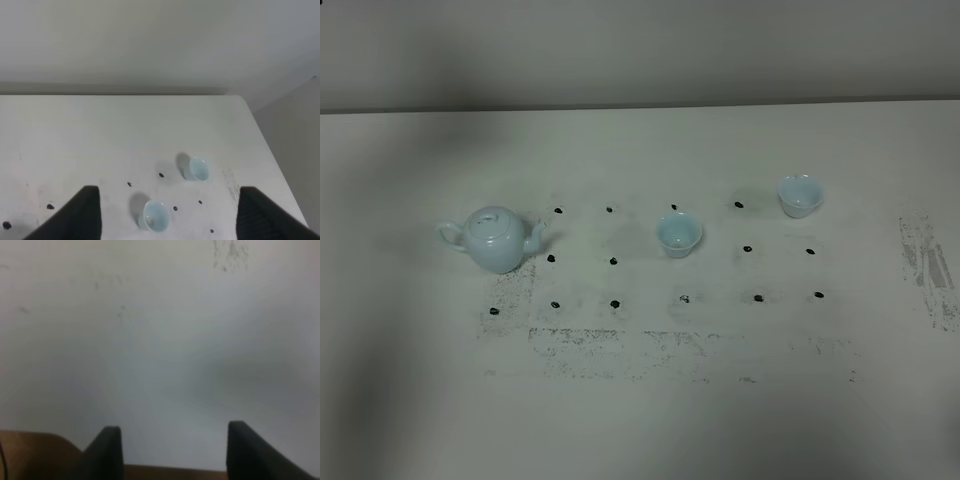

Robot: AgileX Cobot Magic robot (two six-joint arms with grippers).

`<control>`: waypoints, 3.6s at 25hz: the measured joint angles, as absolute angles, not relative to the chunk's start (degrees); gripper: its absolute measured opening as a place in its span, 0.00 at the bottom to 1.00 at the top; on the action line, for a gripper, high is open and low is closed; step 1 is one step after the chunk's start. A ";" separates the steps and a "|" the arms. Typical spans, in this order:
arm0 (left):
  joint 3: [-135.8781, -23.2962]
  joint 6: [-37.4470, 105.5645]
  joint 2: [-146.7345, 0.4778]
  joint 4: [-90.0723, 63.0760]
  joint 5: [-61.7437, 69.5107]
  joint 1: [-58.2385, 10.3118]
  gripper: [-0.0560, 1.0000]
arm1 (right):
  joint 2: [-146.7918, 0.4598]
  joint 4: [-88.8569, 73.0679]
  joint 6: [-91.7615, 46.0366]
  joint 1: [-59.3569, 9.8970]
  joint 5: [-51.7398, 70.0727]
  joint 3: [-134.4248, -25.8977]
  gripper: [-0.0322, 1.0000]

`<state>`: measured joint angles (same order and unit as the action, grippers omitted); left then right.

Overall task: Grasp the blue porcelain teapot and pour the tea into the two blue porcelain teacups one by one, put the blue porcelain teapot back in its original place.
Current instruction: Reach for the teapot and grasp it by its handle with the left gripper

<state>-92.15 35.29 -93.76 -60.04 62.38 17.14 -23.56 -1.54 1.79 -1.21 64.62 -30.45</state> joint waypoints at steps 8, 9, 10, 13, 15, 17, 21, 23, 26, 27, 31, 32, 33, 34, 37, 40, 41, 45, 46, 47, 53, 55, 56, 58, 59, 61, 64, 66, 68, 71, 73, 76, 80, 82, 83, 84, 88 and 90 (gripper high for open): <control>-92.15 35.76 -93.76 -59.94 63.36 17.14 0.61 | -13.14 -2.71 0.00 -1.21 63.97 -29.99 0.50; -92.15 35.76 -93.76 -59.94 63.36 17.14 0.61 | -11.82 -2.76 0.00 -1.21 63.97 -29.99 0.50; -92.15 35.76 -93.76 -59.94 63.36 17.14 0.61 | -10.51 -2.76 0.00 -1.21 63.91 -29.99 0.50; -92.15 35.94 -93.76 -59.94 63.36 17.14 0.61 | -6.40 -2.76 0.00 -1.21 63.91 -29.99 0.50; -92.15 36.05 -93.76 -59.94 63.38 17.14 0.61 | -3.61 -2.82 0.00 -1.21 63.91 -29.99 0.50; -92.15 36.24 -93.76 -59.94 63.43 17.14 0.61 | -0.90 -2.82 0.00 -1.21 63.91 -29.99 0.50; -92.15 36.28 -93.76 -59.94 63.62 17.14 0.61 | 0.37 -2.87 -0.50 -1.21 63.91 -29.99 0.50; -92.15 36.35 -93.76 -59.94 63.62 17.14 0.61 | 0.39 -3.06 -0.55 -1.21 63.91 -29.94 0.50; -92.15 36.42 -93.76 -59.94 63.62 17.14 0.61 | 0.39 -3.23 -0.62 -1.21 63.91 -29.94 0.50; -92.15 36.42 -93.76 -59.94 63.68 17.14 0.61 | 0.39 -3.22 -0.62 -1.21 63.91 -29.94 0.50; -92.15 36.42 -93.76 -59.93 63.87 17.14 0.61 | 0.39 -3.29 -0.68 -1.21 63.91 -29.94 0.50; -92.15 36.42 -93.76 -59.93 63.92 17.14 0.61 | 0.39 -3.44 -0.68 -1.21 63.91 -29.94 0.50; -92.15 36.42 -93.76 -59.93 63.98 17.14 0.61 | 0.39 -3.65 -0.68 -1.21 63.91 -29.94 0.50; -92.15 36.42 -93.76 -59.93 64.05 17.14 0.61 | 0.39 -4.05 -0.68 -1.21 63.91 -29.94 0.50; -92.15 36.42 -93.76 -59.87 64.37 17.14 0.61 | 0.39 -4.81 -0.68 -1.21 63.91 -29.94 0.50; -92.15 36.49 -93.76 -59.87 64.37 17.14 0.61 | 0.39 -5.36 -0.68 -1.21 63.91 -29.94 0.50; -92.15 36.49 -93.76 -59.87 64.37 17.14 0.61 | 0.39 -5.42 -0.68 -1.00 63.91 -29.94 0.50; -92.15 36.49 -93.76 -59.77 64.43 17.14 0.61 | 0.39 -6.02 -0.68 -0.16 63.91 -29.94 0.50; -92.15 36.49 -93.76 -59.75 64.43 17.14 0.61 | 0.39 -6.29 -0.68 -0.17 63.87 -29.94 0.50; -92.15 36.56 -93.76 -59.75 64.43 17.14 0.61 | 0.39 -6.65 -0.68 -0.17 63.87 -29.94 0.50; -92.15 36.34 -93.76 -54.09 64.73 15.10 0.61 | 0.39 -6.96 -0.57 -0.17 63.81 -29.94 0.50; -92.15 34.60 -93.58 -47.81 63.30 12.19 0.60 | 0.39 -6.96 -0.57 -0.17 63.81 -29.94 0.50; -92.15 33.07 -93.46 -43.66 62.04 10.21 0.59 | 0.39 -7.02 -0.57 -0.17 63.81 -29.94 0.50; -92.15 29.44 -93.00 -35.03 59.79 5.73 0.58 | 0.39 -7.02 -0.57 -0.17 63.81 -29.94 0.50; -92.15 27.07 -92.81 -30.02 59.04 3.74 0.57 | 0.39 -7.02 -0.57 -0.17 63.81 -29.94 0.50; -92.15 21.91 -92.62 -20.20 58.73 -0.86 0.57 | 0.39 -7.02 -0.62 -0.17 63.81 -29.94 0.50; -92.15 11.62 -92.55 -2.75 59.21 -6.60 0.57 | 0.39 -7.02 -0.62 -0.17 63.81 -29.94 0.50; -92.15 4.42 -92.55 7.85 60.90 -9.96 0.57 | 0.39 -7.02 -0.62 -0.17 63.81 -29.94 0.50; -92.15 0.00 -92.62 16.55 63.27 -13.78 0.57 | 0.39 -7.06 -0.62 -0.17 63.81 -29.94 0.50; -92.15 -2.06 -93.28 23.87 64.53 -17.46 0.57 | 0.39 -7.06 -0.62 -0.17 63.81 -29.94 0.50; -91.84 -2.37 -94.12 25.96 63.78 -17.88 0.57 | 0.43 -7.09 -0.62 -0.17 63.81 -29.94 0.50; -89.41 -2.55 -96.29 29.74 58.91 -17.88 0.57 | 0.43 -7.55 -0.62 -0.17 63.81 -29.94 0.50; -85.65 -2.61 -100.60 30.49 49.39 -17.88 0.57 | 0.43 -8.74 -0.56 -0.17 63.56 -29.94 0.50; -84.72 -2.63 -103.09 30.62 46.39 -17.88 0.57 | 0.43 -8.87 -0.56 -0.17 63.43 -29.94 0.50; -84.51 -2.63 -104.49 30.89 44.97 -17.74 0.57 | 0.43 -8.93 -0.56 -0.17 63.43 -29.94 0.50; -84.38 -2.67 -105.61 31.25 43.87 -17.68 0.57 | 0.43 -8.93 -0.56 -0.17 63.43 -29.94 0.50; -84.32 -2.82 -110.12 32.02 40.96 -17.00 0.57 | 0.43 -9.05 -0.56 -0.17 63.43 -29.94 0.50; -84.33 -3.14 -111.79 32.02 40.57 -16.44 0.57 | 0.43 -9.12 -0.61 -0.17 63.43 -29.94 0.50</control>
<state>-84.33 -3.14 -111.79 32.02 40.57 -16.44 0.43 -9.12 -0.61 -0.17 63.43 -29.94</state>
